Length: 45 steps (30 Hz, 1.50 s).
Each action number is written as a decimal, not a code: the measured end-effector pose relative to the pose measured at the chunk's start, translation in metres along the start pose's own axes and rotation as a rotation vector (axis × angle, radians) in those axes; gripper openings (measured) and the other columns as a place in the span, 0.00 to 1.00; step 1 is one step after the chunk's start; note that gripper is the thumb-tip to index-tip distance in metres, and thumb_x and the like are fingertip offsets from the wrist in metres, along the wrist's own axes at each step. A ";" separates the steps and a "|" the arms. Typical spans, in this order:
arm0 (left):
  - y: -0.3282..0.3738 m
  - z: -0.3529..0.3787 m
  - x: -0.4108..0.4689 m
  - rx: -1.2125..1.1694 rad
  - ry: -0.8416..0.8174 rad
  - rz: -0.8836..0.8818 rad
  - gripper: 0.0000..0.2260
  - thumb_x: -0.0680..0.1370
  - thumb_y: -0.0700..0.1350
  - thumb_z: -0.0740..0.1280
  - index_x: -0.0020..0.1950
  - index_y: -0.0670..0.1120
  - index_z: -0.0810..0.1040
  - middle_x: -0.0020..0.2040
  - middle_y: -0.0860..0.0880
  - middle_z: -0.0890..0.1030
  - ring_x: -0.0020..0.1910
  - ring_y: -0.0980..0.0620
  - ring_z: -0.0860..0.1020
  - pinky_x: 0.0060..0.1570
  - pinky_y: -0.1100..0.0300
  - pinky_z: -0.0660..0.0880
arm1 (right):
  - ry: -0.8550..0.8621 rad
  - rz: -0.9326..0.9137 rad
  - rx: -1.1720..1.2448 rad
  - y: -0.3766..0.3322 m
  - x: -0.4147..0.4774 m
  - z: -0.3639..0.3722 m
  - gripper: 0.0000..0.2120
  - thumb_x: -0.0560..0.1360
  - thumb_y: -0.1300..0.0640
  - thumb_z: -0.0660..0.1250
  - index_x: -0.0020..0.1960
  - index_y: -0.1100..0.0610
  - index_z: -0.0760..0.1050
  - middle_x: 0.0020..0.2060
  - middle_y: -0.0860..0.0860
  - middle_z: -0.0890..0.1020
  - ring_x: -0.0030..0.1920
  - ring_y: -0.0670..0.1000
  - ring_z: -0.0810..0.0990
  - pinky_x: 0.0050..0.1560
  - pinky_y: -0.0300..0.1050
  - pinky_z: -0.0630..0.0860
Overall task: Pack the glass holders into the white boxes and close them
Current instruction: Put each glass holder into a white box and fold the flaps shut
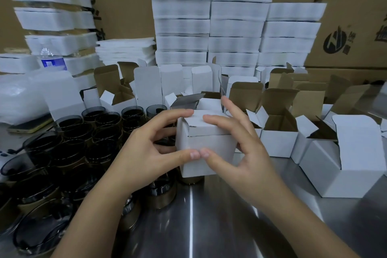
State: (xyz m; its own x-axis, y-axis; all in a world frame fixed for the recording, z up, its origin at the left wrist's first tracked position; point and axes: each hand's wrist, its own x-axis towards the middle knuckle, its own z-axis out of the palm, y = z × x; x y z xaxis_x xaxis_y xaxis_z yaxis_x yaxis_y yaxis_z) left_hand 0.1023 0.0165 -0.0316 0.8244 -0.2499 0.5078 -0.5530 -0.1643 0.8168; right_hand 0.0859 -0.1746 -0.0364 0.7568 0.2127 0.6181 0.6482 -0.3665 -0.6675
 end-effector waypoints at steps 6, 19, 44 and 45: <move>0.003 -0.005 0.001 -0.091 0.002 -0.015 0.22 0.65 0.54 0.73 0.59 0.62 0.77 0.58 0.56 0.81 0.54 0.53 0.81 0.44 0.63 0.78 | -0.198 -0.165 -0.282 0.011 0.001 -0.009 0.56 0.56 0.37 0.78 0.73 0.38 0.47 0.74 0.37 0.50 0.75 0.41 0.51 0.67 0.35 0.56; -0.006 -0.003 -0.001 0.098 -0.216 0.003 0.47 0.59 0.47 0.81 0.69 0.70 0.60 0.75 0.60 0.58 0.70 0.62 0.66 0.54 0.59 0.78 | 0.000 -0.235 -0.467 0.020 0.005 -0.009 0.44 0.59 0.47 0.75 0.70 0.47 0.57 0.64 0.42 0.64 0.64 0.46 0.65 0.51 0.32 0.65; -0.004 -0.002 -0.002 0.136 -0.156 0.049 0.36 0.59 0.48 0.78 0.62 0.67 0.69 0.71 0.66 0.64 0.69 0.62 0.69 0.50 0.64 0.78 | 0.042 -0.188 -0.449 0.020 0.004 -0.007 0.48 0.58 0.47 0.79 0.69 0.47 0.55 0.63 0.40 0.66 0.61 0.38 0.65 0.52 0.25 0.65; -0.004 -0.001 -0.002 0.132 -0.157 0.043 0.37 0.59 0.48 0.78 0.64 0.67 0.68 0.71 0.66 0.65 0.69 0.62 0.69 0.51 0.64 0.78 | 0.039 -0.166 -0.437 0.020 0.004 -0.007 0.49 0.58 0.48 0.80 0.70 0.47 0.54 0.63 0.38 0.65 0.60 0.35 0.64 0.51 0.23 0.64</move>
State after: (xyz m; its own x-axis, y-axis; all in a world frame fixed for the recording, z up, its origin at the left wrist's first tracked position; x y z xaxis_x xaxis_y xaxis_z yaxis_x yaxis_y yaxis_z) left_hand 0.1033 0.0190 -0.0356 0.7768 -0.4029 0.4840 -0.6065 -0.2716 0.7473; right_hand 0.1015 -0.1876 -0.0441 0.6369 0.2700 0.7221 0.6574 -0.6796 -0.3257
